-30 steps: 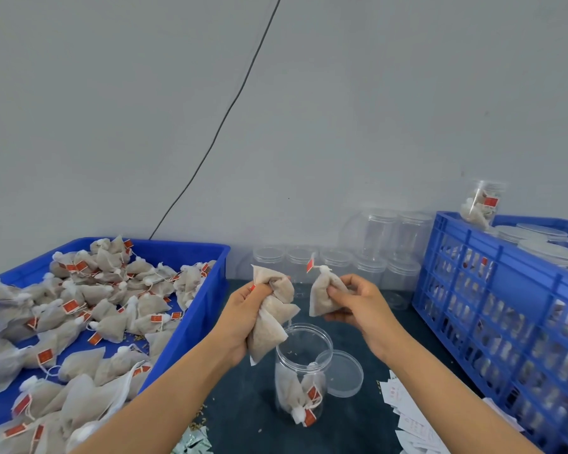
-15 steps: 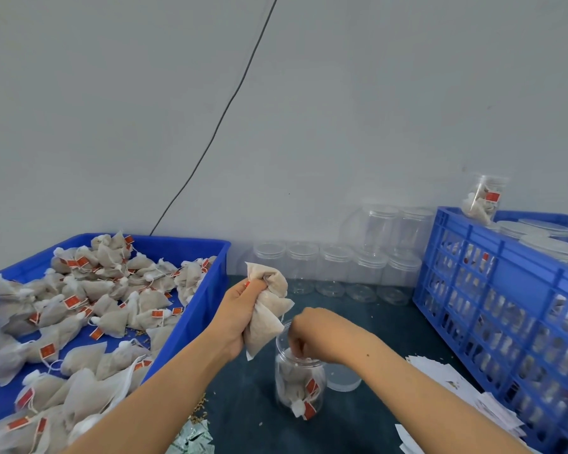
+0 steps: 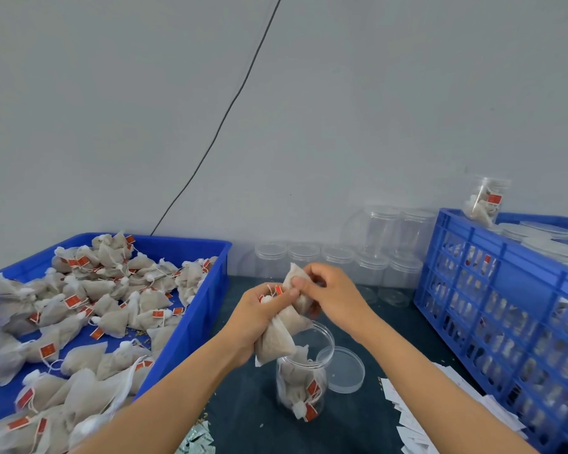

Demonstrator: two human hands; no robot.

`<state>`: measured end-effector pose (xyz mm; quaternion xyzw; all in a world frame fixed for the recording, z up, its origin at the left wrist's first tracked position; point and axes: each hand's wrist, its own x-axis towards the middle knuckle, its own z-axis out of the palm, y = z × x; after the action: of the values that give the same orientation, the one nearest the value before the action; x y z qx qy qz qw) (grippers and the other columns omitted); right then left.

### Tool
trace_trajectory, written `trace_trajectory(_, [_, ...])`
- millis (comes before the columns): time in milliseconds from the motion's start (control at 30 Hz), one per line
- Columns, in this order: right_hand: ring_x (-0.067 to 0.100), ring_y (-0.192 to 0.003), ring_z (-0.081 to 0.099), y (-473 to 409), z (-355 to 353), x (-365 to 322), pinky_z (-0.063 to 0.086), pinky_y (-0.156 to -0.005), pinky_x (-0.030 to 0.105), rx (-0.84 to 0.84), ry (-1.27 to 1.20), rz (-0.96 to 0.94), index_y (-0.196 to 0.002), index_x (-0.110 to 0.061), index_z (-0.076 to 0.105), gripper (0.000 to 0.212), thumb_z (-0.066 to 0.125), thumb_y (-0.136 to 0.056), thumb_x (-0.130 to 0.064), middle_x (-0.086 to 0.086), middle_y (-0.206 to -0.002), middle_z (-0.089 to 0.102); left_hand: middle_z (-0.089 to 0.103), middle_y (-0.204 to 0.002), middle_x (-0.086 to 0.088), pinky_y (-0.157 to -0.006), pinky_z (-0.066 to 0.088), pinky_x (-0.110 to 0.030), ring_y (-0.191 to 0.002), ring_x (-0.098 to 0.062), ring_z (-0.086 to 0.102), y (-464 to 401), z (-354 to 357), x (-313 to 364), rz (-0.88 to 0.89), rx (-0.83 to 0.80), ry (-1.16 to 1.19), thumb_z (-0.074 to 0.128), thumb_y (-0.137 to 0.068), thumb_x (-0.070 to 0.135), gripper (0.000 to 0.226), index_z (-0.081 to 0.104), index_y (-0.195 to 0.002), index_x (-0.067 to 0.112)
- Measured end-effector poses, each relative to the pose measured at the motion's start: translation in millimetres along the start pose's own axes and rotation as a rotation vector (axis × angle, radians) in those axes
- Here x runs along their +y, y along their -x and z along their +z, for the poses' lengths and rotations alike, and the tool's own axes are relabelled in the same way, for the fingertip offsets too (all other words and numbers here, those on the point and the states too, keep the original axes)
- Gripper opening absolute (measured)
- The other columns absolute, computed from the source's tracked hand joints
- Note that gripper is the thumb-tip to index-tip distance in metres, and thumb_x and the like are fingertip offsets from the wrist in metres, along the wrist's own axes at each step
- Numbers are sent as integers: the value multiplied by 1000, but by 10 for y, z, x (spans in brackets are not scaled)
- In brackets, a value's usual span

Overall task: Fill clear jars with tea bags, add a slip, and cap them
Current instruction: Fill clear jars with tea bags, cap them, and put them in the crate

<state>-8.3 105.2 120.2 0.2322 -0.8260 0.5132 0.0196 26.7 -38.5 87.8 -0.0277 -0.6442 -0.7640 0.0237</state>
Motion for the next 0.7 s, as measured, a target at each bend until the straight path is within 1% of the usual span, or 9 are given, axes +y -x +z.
trace_trajectory(67, [16,-57,60,-3,-59,35,53,-56,31,102,-49,85,-85,-3,59,21,56,-97,-20,10,-77,64,69,-80,-5,-55,53,-25,-65,-13,66,-8,2,32,-7,26,22,73,-67,40,51,62,-106,7])
trace_trajectory(167, [14,-60,64,19,-147,106,55,-60,28,155,38,135,-85,-8,59,23,52,-99,-24,10,-82,67,59,-67,0,-53,52,-24,-59,-11,60,-45,-12,39,-20,85,65,68,-74,43,39,60,-92,9])
trace_trajectory(267, [15,-72,63,76,-152,154,51,-69,32,-60,315,21,-86,-22,55,12,54,-97,-27,1,-83,70,54,-63,1,-51,49,-22,-52,-7,56,-77,-33,4,-25,147,57,62,-86,41,32,58,-89,9])
trace_trajectory(367, [20,-79,56,101,-34,238,36,-72,33,-309,760,-145,-87,-25,51,7,52,-94,-23,-6,-82,66,56,-63,2,-55,48,-23,-54,-8,57,-88,-44,-17,-40,174,45,59,-90,42,34,58,-93,8])
trace_trajectory(467, [9,-85,47,101,59,280,29,-82,32,-485,959,-169,-92,-29,63,16,56,-88,-15,-17,-78,56,58,-65,1,-57,49,-23,-58,-9,58,-84,-49,-20,-47,181,36,60,-90,42,35,57,-90,8])
trace_trajectory(533, [8,-81,52,62,50,255,37,-82,32,-356,806,-129,-85,-30,63,23,51,-90,-11,-16,-79,60,58,-70,-2,-60,49,-25,-64,-12,58,-88,-57,-24,-43,192,25,61,-89,42,35,58,-90,7])
trace_trajectory(600, [9,-74,60,40,13,197,49,-77,33,-115,423,-47,-85,-26,62,26,43,-96,-12,-10,-86,68,60,-77,-5,-63,49,-26,-70,-15,59,-97,-61,-21,-42,212,17,62,-89,41,39,60,-97,4])
trace_trajectory(633, [11,-71,61,41,3,157,52,-72,32,-53,226,-3,-88,-24,61,25,40,-100,-18,-7,-86,69,61,-80,-6,-64,50,-27,-73,-17,59,-97,-58,-20,-41,220,8,62,-89,41,41,61,-102,2])
trace_trajectory(700, [11,-67,63,63,10,87,51,-60,24,-113,6,60,-98,-26,59,21,43,-100,-40,-5,-90,69,63,-82,-8,-64,51,-27,-74,-18,61,-96,-40,-22,-33,217,-18,60,-91,41,42,61,-105,1])
